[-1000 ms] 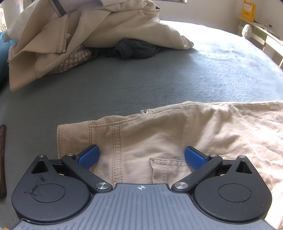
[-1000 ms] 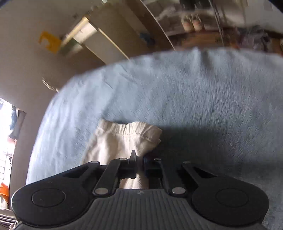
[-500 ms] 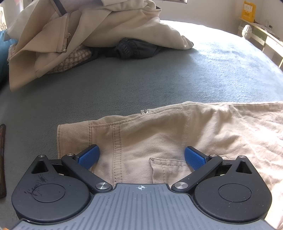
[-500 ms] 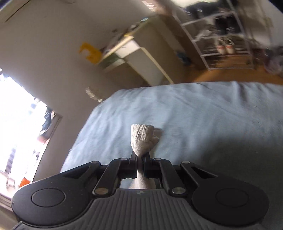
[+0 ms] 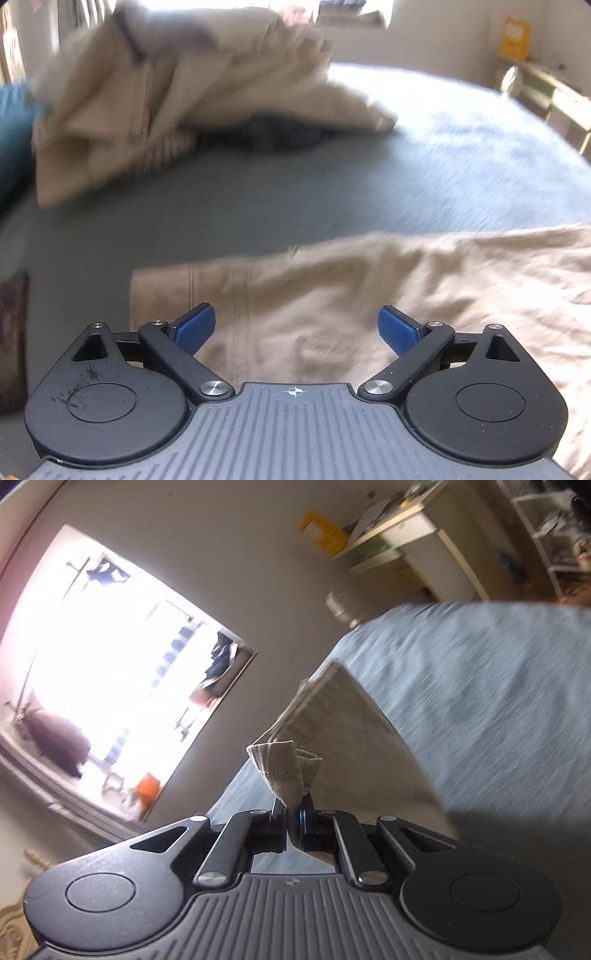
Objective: Fold clothes
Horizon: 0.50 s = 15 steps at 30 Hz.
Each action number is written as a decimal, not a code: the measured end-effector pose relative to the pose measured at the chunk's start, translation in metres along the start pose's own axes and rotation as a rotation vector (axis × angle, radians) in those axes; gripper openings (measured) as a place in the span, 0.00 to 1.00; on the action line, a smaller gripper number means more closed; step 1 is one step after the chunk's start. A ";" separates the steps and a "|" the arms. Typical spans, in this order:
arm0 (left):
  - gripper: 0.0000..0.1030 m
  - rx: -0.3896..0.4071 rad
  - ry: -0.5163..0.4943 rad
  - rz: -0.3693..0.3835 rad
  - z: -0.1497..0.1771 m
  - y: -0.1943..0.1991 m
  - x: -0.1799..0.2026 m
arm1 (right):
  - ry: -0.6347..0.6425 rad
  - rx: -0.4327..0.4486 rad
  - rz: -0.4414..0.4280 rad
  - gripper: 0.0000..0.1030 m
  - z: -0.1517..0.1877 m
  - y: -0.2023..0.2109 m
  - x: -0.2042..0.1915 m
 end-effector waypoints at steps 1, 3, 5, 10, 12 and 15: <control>0.94 0.034 -0.018 0.029 -0.004 0.007 0.010 | -0.013 -0.012 -0.017 0.06 0.010 -0.003 -0.003; 0.95 0.039 -0.088 0.097 -0.001 0.010 0.037 | -0.051 -0.038 -0.044 0.06 0.028 -0.010 -0.006; 0.95 0.030 -0.164 0.164 0.004 0.012 0.066 | -0.092 -0.062 -0.066 0.06 0.049 -0.015 -0.010; 0.98 -0.070 -0.235 0.167 0.043 -0.012 0.097 | -0.193 -0.142 -0.118 0.06 0.106 -0.030 -0.019; 0.99 -0.052 -0.222 0.168 0.045 -0.012 0.096 | -0.220 -0.185 -0.138 0.06 0.131 -0.038 -0.024; 1.00 -0.047 -0.214 0.176 0.046 -0.013 0.092 | -0.241 -0.252 -0.165 0.06 0.169 -0.050 -0.033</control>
Point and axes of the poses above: each gripper's, at about its wrist camera, not at the fingertips, and y roughly against the way its jaws point, x to its right, z to its underside, the point moved 10 cm from there along -y, roughly the way its jaws point, and after that the axes turned 6 degrees about -z, right-handed, at the moved point
